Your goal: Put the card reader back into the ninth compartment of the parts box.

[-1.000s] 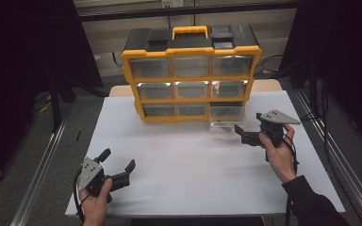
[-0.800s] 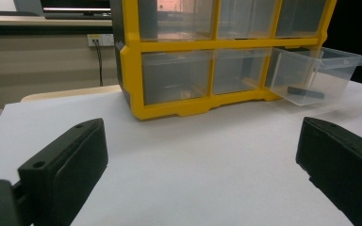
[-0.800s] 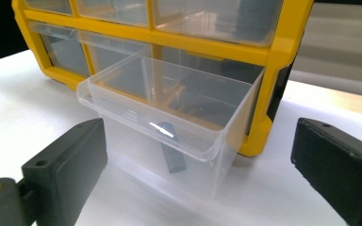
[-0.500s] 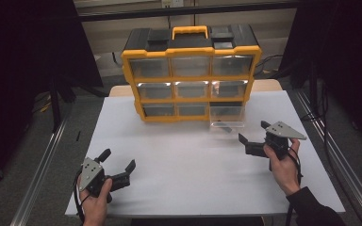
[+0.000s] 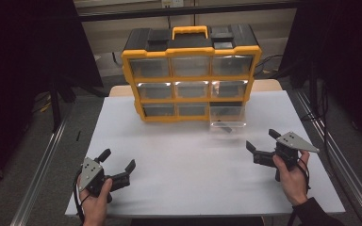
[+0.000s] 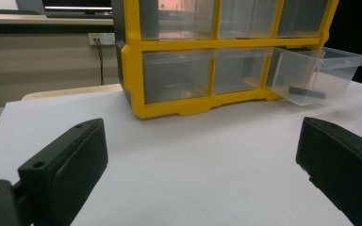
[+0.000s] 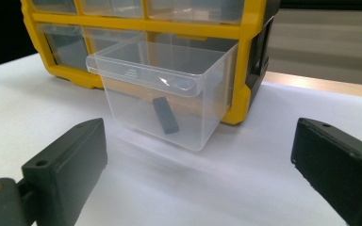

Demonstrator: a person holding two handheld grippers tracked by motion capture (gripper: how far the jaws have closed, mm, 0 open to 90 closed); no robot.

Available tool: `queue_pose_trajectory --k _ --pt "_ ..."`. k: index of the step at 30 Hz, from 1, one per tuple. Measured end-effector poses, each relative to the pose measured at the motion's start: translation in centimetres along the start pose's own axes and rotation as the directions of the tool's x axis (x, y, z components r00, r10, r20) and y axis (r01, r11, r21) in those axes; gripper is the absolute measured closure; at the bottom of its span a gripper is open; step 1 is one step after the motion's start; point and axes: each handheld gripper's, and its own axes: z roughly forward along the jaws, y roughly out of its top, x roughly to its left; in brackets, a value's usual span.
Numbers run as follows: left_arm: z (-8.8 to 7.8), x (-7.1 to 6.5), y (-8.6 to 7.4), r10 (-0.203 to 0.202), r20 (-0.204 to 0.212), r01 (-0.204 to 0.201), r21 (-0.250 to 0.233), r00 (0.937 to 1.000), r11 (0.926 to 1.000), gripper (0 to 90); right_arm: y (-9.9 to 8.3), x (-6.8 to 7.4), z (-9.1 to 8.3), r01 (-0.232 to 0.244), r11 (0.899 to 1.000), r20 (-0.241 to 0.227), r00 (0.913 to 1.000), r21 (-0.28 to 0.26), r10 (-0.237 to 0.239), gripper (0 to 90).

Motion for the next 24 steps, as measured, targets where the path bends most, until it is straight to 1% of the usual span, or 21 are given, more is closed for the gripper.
queue_pose_trajectory --k 4,7,8,10,14,16,17,19,20,22,24 --pt "-0.2 0.1 -0.2 -0.008 0.006 0.007 0.014 1.0 0.9999 2.8 -0.3 -0.1 -1.0 -0.017 1.0 0.022 0.9996 -0.018 0.017 3.9" --pt "-0.3 0.2 -0.1 -0.005 0.001 0.005 0.006 1.0 1.0 2.8 -0.3 -0.2 -1.7 -0.031 0.999 0.02 0.9993 -0.021 0.032 4.3" --pt "-0.3 0.2 -0.1 -0.011 -0.002 0.011 -0.001 0.9999 0.9999 2.8 -0.3 -0.3 -1.9 -0.026 1.0 0.019 0.9995 -0.015 0.026 4.3" --pt "-0.2 0.1 -0.1 -0.013 -0.005 0.013 -0.002 0.9999 0.9999 2.8 -0.4 -0.3 -2.3 -0.028 0.999 0.029 0.9992 -0.026 0.029 4.3" --pt "-0.1 0.0 0.0 0.001 -0.005 -0.001 0.002 1.0 1.0 2.8 -0.8 -0.3 -3.1 -0.03 0.999 0.032 0.999 -0.027 0.031 4.3" --pt "-0.2 0.0 0.0 0.008 -0.004 -0.008 0.004 1.0 1.0 2.8 -0.9 -0.3 -3.5 -0.025 1.0 0.022 0.9994 -0.015 0.025 4.3" --pt "-0.1 -0.1 0.0 0.0 -0.004 0.0 -0.001 1.0 1.0 2.8 -0.9 -0.3 -3.7 -0.013 1.0 0.026 0.9996 -0.013 0.014 4.2" --pt "0.0 -0.1 0.0 -0.001 -0.002 0.001 0.001 1.0 1.0 2.8 -0.9 -0.2 -4.0 -0.003 1.0 0.035 0.9994 -0.024 0.003 3.8" --pt "0.0 0.0 0.0 0.004 0.0 -0.004 0.007 1.0 1.0 2.8 -0.9 -0.2 -4.1 -0.006 1.0 0.031 0.9995 -0.028 0.007 3.7" --pt "0.0 0.0 0.0 0.004 0.002 -0.004 0.006 1.0 1.0 2.8 -1.0 -0.1 -3.9 0.006 1.0 0.03 0.9995 -0.021 -0.005 3.7" --pt "0.0 -0.1 0.0 0.008 0.002 -0.008 -0.002 1.0 1.0 2.8 -1.1 -0.1 -3.7 0.007 1.0 0.015 0.9999 -0.007 -0.007 3.8"
